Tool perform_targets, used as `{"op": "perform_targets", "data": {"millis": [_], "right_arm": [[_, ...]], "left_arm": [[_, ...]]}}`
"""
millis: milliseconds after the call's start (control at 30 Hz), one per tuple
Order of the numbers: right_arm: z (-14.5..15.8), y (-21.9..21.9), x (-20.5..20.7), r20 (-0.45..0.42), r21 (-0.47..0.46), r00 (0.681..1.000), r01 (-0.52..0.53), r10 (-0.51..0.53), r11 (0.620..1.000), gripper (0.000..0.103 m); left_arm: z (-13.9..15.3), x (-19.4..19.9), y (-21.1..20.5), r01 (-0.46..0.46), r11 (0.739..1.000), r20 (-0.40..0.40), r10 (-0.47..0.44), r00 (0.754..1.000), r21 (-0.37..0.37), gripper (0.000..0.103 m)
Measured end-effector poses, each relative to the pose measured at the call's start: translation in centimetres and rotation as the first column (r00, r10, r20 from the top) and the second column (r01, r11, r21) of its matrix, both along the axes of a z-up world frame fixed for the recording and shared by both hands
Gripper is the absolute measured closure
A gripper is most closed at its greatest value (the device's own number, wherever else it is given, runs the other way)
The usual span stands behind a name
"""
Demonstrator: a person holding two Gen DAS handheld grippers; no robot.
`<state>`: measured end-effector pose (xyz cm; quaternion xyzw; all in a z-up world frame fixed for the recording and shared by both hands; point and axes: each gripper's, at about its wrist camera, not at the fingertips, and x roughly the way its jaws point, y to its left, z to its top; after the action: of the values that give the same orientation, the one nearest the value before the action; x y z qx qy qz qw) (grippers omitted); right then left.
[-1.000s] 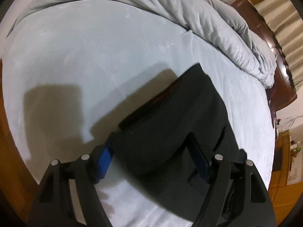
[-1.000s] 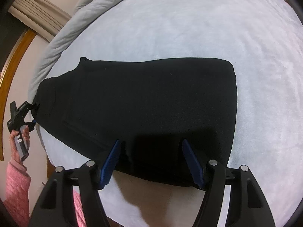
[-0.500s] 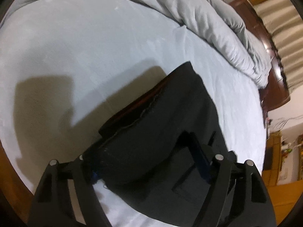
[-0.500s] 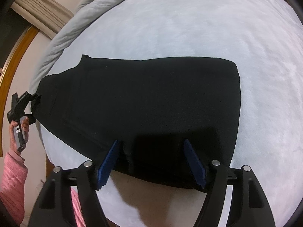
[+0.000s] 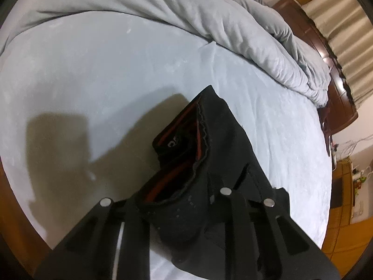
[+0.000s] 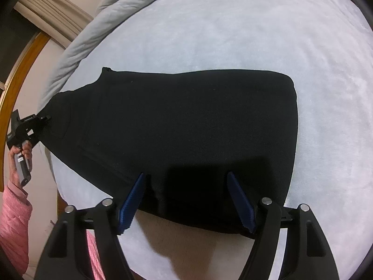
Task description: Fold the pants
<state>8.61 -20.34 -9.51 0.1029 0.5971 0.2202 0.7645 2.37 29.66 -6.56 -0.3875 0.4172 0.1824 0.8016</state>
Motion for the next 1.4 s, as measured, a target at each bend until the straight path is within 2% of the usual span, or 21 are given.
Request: {"op": "perform_targets", "data": {"millis": [100, 267, 567, 800, 1067, 1400], "right_arm": [[0.0, -0.3, 0.1, -0.007, 0.017, 1.0, 0.006, -0.006, 1.0, 0.03], [-0.1, -0.7, 0.2, -0.028, 0.052, 0.999, 0.027, -0.025, 0.998, 0.03], [0.8, -1.6, 0.3, -0.046, 0.128, 0.995, 0.093, -0.088, 0.987, 0.031], [4.3, -3.9, -0.5, 0.041, 0.157, 0.99, 0.128, -0.136, 0.979, 0.03], [6.5, -6.4, -2.0, 0.091, 0.186, 0.977, 0.172, -0.192, 0.967, 0.03], [6.6, -7.5, -3.5, 0.097, 0.176, 0.972, 0.194, -0.213, 0.965, 0.03]], "left_arm": [[0.6, -0.6, -0.5, -0.001, 1.0, 0.041, 0.001, 0.999, 0.002, 0.086], [4.4, -1.1, -3.0, 0.075, 0.994, 0.147, -0.086, 0.985, 0.075, 0.086], [8.5, -0.3, -7.6, 0.164, 0.976, 0.214, -0.193, 0.958, 0.145, 0.086], [10.9, -0.1, -13.0, 0.277, 0.943, 0.258, -0.318, 0.912, 0.185, 0.086], [11.0, 1.1, -19.3, 0.392, 0.899, 0.262, -0.433, 0.862, 0.197, 0.086], [9.9, 2.1, -24.5, 0.467, 0.865, 0.241, -0.5, 0.832, 0.182, 0.086]]}}
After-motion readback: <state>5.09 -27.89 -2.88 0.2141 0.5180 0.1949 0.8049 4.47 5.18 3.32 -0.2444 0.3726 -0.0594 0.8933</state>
